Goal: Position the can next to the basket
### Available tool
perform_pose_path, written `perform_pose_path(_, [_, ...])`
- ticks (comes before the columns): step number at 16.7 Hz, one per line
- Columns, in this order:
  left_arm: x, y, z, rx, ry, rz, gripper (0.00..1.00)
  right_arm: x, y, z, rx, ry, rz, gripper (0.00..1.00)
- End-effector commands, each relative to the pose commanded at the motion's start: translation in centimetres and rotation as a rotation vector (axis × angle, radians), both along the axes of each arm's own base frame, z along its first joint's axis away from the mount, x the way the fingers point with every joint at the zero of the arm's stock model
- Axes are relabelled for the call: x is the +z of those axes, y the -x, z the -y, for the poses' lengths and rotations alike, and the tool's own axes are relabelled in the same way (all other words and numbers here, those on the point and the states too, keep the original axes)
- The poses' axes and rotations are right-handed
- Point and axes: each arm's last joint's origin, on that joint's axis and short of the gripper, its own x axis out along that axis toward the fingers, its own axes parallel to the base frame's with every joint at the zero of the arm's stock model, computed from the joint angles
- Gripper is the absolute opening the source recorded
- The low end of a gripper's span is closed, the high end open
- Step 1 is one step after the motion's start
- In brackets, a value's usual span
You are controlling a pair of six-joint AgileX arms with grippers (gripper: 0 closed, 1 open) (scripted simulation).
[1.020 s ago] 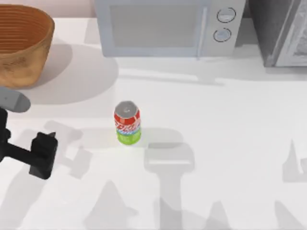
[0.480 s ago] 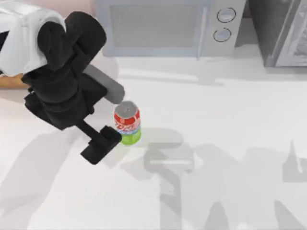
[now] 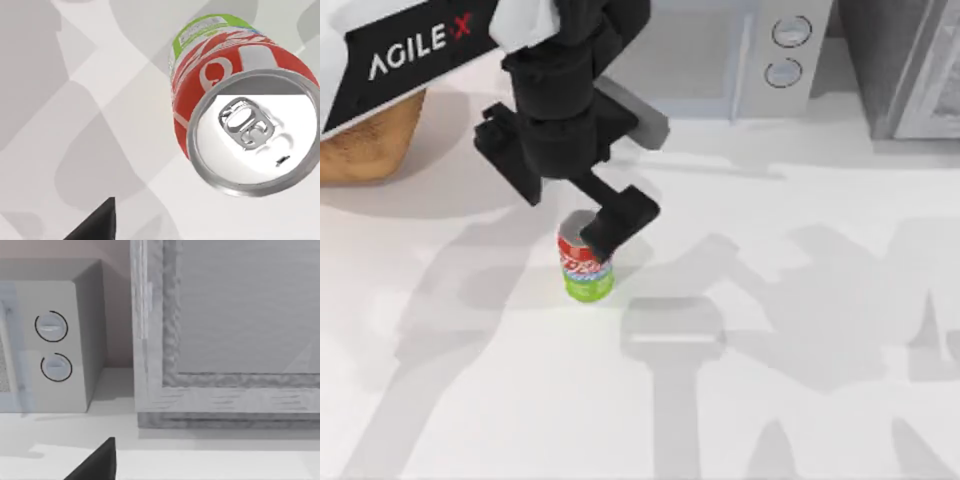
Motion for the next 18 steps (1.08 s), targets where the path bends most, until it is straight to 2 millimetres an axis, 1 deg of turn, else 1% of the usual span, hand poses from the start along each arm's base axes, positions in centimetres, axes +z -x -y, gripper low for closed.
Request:
perform_pose_path(3, [0.0,-1.1,0.7,0.006,0.01,0.017,1.0,0.0,0.0,0.0,0.0,0.0,0.0,1.0])
perform_pose_path(9, [0.0,-1.3,0.6,0.01,0.012,0.021,1.0,0.0,0.0,0.0,0.0,0.0,0.0,1.0])
perform_pose_path(11, [-1.2,-1.3,0.7,0.006,0.01,0.018,1.0,0.0,0.0,0.0,0.0,0.0,0.0,1.0])
perform_pose_path(16, [-5.5,-1.3,0.8,0.007,0.012,0.021,1.0,0.0,0.0,0.0,0.0,0.0,0.0,1.0])
perform_pose_path(18, [-6.0,-1.2,0.8,0.007,0.011,0.019,1.0,0.0,0.0,0.0,0.0,0.0,0.0,1.0])
